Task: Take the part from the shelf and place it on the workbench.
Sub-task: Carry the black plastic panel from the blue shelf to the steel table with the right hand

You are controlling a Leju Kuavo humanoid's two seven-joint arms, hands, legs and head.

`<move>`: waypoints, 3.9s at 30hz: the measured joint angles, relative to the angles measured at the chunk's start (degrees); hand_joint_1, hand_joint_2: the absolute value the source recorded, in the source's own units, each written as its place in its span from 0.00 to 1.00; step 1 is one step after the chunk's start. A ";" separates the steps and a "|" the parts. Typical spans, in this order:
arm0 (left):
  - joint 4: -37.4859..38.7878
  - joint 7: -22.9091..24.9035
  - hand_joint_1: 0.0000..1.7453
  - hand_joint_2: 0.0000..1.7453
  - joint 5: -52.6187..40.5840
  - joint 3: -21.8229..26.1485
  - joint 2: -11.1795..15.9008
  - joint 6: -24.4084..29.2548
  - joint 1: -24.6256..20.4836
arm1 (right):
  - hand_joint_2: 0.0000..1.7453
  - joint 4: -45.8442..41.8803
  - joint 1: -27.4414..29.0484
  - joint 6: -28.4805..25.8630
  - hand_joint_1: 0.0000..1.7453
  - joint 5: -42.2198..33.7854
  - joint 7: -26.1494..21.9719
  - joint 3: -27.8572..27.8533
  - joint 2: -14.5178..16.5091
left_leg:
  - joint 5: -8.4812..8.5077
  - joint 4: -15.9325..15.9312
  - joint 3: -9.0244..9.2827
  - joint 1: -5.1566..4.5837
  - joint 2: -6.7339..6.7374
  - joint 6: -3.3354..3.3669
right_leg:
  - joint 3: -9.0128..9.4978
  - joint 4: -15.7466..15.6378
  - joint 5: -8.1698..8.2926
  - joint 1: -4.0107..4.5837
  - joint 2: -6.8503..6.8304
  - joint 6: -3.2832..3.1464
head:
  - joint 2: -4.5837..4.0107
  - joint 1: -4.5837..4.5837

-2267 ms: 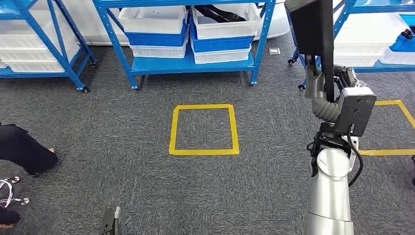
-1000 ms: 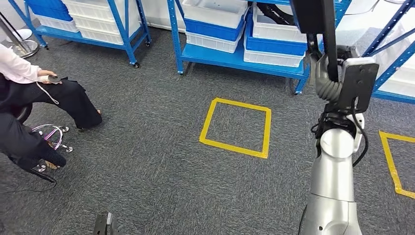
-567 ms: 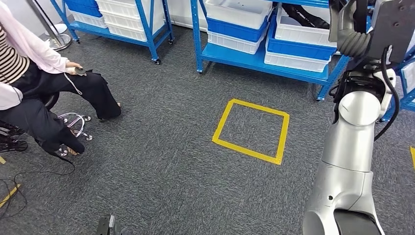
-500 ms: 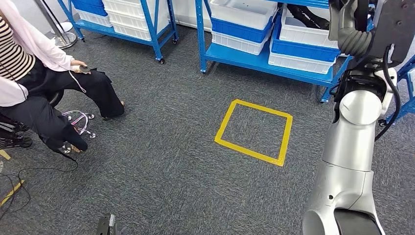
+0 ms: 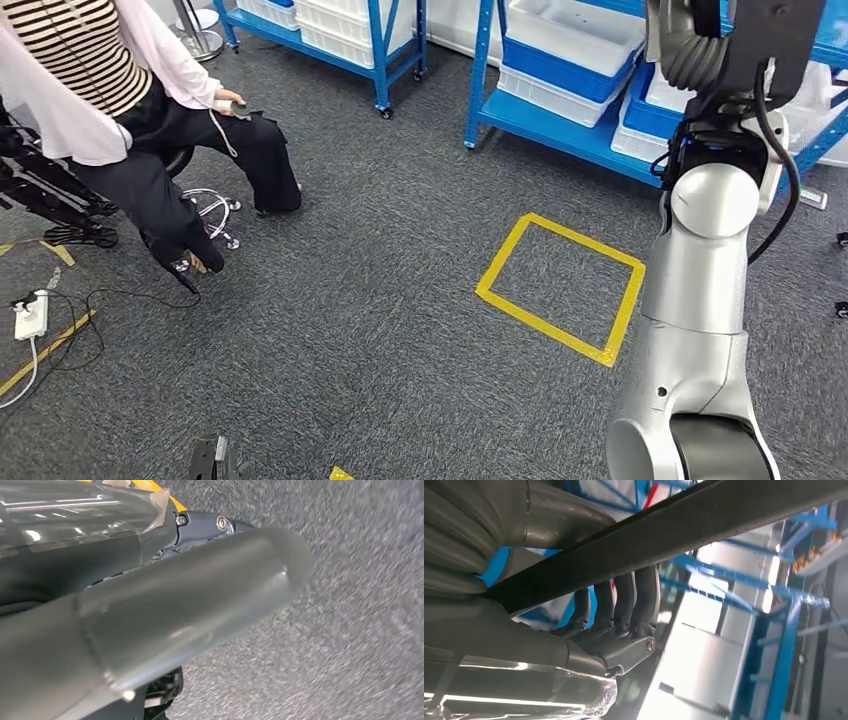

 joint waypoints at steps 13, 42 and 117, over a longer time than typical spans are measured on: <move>0.00 0.75 0.00 0.00 -1.11 0.12 0.05 0.32 -0.59 | 1.00 11.98 -2.70 -0.08 1.00 -3.22 -0.91 3.88 11.13 | -3.29 6.89 -4.24 0.60 -1.44 -3.22 | 5.27 -13.23 7.16 -0.70 1.15 -1.08 | 0.01 -0.63; 0.31 -1.45 0.00 0.00 0.84 5.90 0.04 2.14 0.74 | 1.00 24.83 -11.81 -13.68 1.00 -42.42 -1.20 40.62 13.66 | -0.53 2.06 -1.89 0.70 -5.69 -2.72 | 6.21 -15.00 8.02 0.19 2.57 -1.68 | 0.00 -0.14; 0.96 -3.37 0.00 0.00 6.16 17.43 -0.25 2.12 2.92 | 1.00 25.40 -7.91 -9.36 1.00 -46.07 -2.10 42.93 13.64 | -0.53 1.08 -0.10 0.43 3.60 -2.10 | 6.38 -13.90 6.58 1.85 -5.79 -1.41 | 0.00 0.42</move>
